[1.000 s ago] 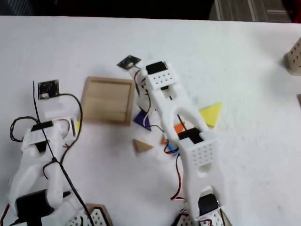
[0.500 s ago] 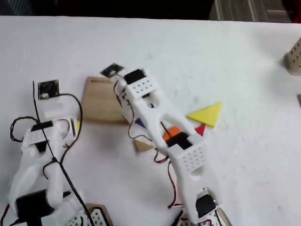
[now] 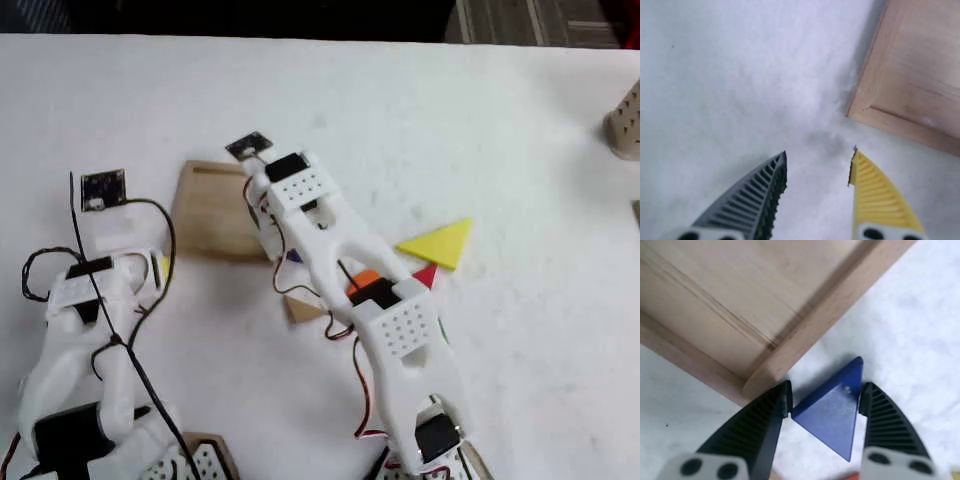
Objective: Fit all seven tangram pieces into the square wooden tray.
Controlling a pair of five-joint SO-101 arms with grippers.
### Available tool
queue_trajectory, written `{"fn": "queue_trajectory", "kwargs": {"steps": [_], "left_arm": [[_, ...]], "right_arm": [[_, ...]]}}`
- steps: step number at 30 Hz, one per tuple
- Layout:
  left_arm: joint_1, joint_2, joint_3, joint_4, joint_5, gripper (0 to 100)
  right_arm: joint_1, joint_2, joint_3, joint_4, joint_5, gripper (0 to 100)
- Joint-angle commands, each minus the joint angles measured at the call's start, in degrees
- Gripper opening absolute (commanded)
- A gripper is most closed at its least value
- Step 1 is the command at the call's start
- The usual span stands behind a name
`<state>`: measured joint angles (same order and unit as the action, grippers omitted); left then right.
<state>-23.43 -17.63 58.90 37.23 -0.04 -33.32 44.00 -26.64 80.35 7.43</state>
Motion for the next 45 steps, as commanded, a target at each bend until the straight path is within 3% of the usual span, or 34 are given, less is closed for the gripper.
{"fn": "queue_trajectory", "kwargs": {"steps": [1, 7, 16, 24, 31, 40, 45], "left_arm": [[-0.48, -2.59, -0.62, -1.05, -0.09, 23], [-0.48, -2.59, -0.62, -1.05, -0.09, 23], [-0.4, -2.59, -0.62, -1.05, -0.09, 23], [-0.31, -2.59, -0.62, -1.05, -0.09, 23], [-0.4, -2.59, -0.62, -1.05, -0.09, 23], [-0.48, -2.59, -0.53, -1.05, -0.09, 23], [-0.4, -2.59, -0.53, -1.05, -0.09, 23]], "right_arm": [[1.1, -0.13, 0.0, 1.19, -0.53, 19.5], [0.92, -2.33, 0.0, 6.55, 7.74, 26.0], [0.57, -2.86, 2.55, 7.52, 9.93, 28.0], [1.89, -2.86, 4.66, 0.4, 9.49, 27.9], [2.95, -2.68, 4.66, -0.75, 9.49, 14.5], [3.12, -3.21, 4.4, -0.13, 9.58, 14.2], [2.95, -6.29, 1.49, 5.14, 9.85, 14.2]]}}
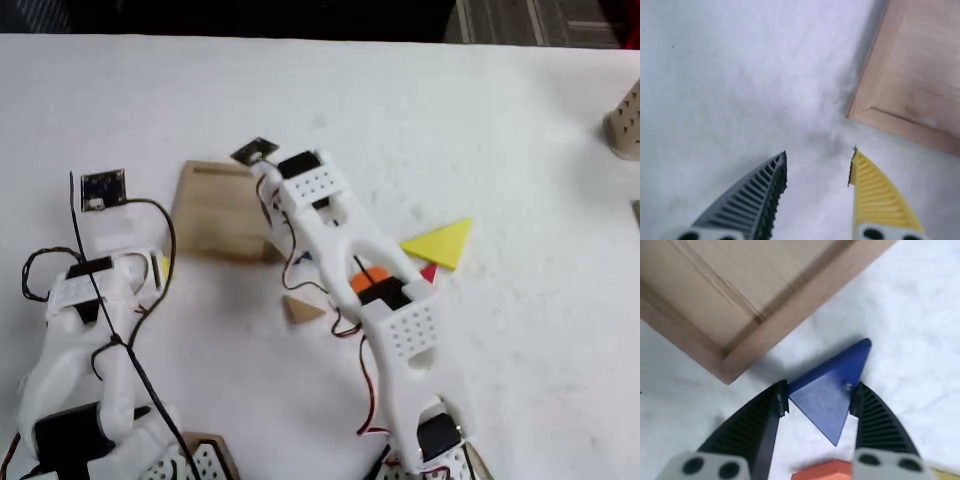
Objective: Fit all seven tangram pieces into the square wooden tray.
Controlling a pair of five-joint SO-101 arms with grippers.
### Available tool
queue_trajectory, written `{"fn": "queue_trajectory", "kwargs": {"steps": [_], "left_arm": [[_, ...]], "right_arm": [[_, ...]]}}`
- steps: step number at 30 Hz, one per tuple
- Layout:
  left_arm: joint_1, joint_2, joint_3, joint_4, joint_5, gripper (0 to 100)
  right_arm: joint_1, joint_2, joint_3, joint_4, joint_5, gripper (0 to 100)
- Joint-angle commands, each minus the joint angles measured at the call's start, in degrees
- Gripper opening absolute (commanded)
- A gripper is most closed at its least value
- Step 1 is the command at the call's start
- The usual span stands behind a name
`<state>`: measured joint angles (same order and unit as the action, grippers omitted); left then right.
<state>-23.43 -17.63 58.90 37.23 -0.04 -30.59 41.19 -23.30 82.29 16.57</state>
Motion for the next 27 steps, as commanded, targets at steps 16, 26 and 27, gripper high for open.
{"fn": "queue_trajectory", "kwargs": {"steps": [16, 26, 27], "left_arm": [[-0.48, -2.59, -0.53, -1.05, -0.09, 23], [-0.66, -2.59, -0.7, -1.05, -0.09, 23], [-1.19, -2.68, -0.7, -1.05, -0.09, 23]], "right_arm": [[-4.0, -12.7, -2.55, 4.53, 0.35, 14.2], [-10.86, -11.21, -10.9, 0.13, -1.85, 14.5], [-11.3, -9.8, -11.78, -0.66, -1.85, 14.6]]}}
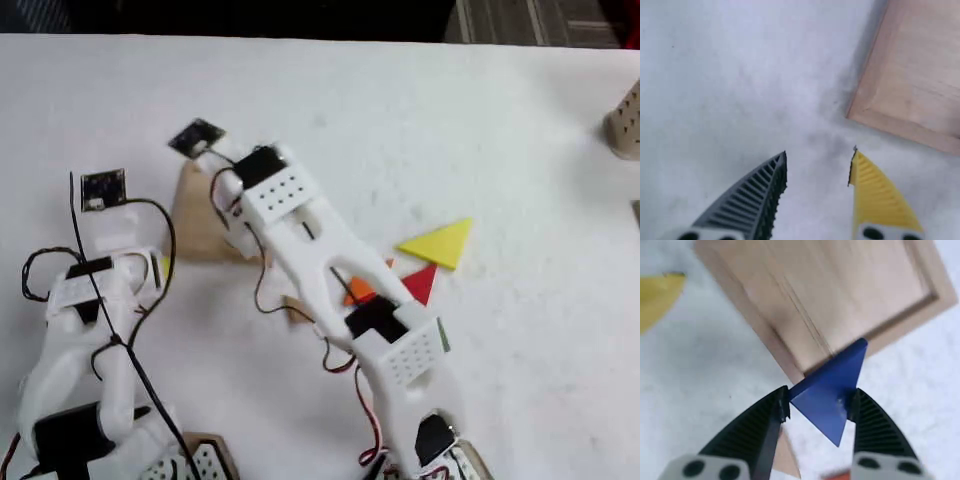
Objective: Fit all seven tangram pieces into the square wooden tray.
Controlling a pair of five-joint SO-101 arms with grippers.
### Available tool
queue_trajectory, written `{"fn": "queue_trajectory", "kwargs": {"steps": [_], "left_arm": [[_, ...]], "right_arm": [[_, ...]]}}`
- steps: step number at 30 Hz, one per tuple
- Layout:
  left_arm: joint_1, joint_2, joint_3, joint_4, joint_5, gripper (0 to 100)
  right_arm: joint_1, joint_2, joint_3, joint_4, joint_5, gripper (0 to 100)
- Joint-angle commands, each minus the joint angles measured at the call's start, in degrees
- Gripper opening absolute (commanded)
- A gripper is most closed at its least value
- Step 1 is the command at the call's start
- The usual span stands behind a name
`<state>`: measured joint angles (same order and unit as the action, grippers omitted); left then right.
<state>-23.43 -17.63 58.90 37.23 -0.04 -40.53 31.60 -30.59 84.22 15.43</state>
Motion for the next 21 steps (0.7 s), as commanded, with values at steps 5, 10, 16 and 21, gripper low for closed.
{"fn": "queue_trajectory", "kwargs": {"steps": [5, 10, 16, 21], "left_arm": [[-7.16, -2.51, -2.64, -1.93, 4.84, 23], [-12.09, -2.42, -4.48, -2.02, 10.99, 23], [-13.41, -2.42, -4.92, -2.02, 15.47, 23], [-14.37, -1.63, -5.8, -2.02, 17.49, 23]], "right_arm": [[-2.33, 7.16, -12.13, -4.26, -0.88, 23.8], [-1.63, 11.65, -22.42, 4.0, -0.88, 34.3], [0.57, 12.18, -31.38, 14.29, -1.67, 26.2], [2.07, 14.55, -29.54, 10.95, -8.26, 23.7]]}}
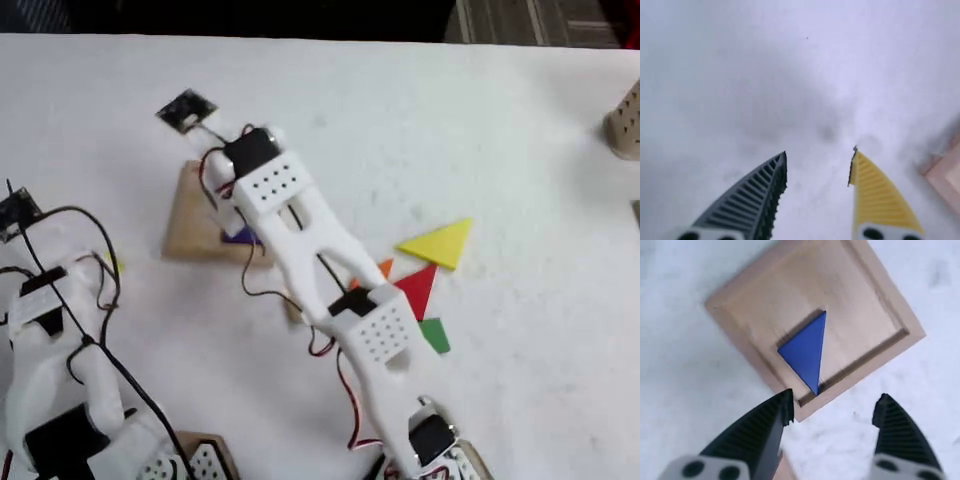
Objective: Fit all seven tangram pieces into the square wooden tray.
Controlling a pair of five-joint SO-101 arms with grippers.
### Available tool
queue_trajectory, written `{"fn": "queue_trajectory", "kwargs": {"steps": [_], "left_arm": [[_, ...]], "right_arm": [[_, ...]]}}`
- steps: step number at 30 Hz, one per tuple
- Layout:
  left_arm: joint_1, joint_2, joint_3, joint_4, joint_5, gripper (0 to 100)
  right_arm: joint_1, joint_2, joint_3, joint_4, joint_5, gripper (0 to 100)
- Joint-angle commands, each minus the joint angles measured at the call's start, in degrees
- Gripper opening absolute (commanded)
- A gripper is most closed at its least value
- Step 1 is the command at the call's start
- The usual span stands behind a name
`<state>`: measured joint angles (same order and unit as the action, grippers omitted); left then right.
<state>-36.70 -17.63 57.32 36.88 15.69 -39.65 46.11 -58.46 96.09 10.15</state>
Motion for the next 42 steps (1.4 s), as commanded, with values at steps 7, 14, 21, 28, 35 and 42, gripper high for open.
{"fn": "queue_trajectory", "kwargs": {"steps": [7, 14, 21, 28, 35, 42], "left_arm": [[-1.54, 11.82, -13.98, 2.81, 2.11, 23], [-1.54, 17.71, -20.57, 9.14, 2.11, 23], [-1.63, 17.71, -20.4, 9.14, 1.76, 23], [-1.63, 17.71, -20.4, 9.14, 1.76, 23], [-1.45, 17.71, -20.31, 9.14, 1.67, 23], [-1.45, 17.71, -20.31, 9.23, 1.67, 23]], "right_arm": [[3.74, 8.75, -1.67, -8.31, -11.6, 23.7], [5.49, 10.77, -0.97, -9.45, -11.69, 23.4], [5.67, 15.43, -1.85, -9.54, -11.6, 13.6], [6.37, 15.52, -3.78, -4.26, -11.52, 1.6], [10.68, 15.43, -7.3, 2.68, -4.92, 1.7], [12.62, 2.95, 10.9, 2.33, -4.92, 1.6]]}}
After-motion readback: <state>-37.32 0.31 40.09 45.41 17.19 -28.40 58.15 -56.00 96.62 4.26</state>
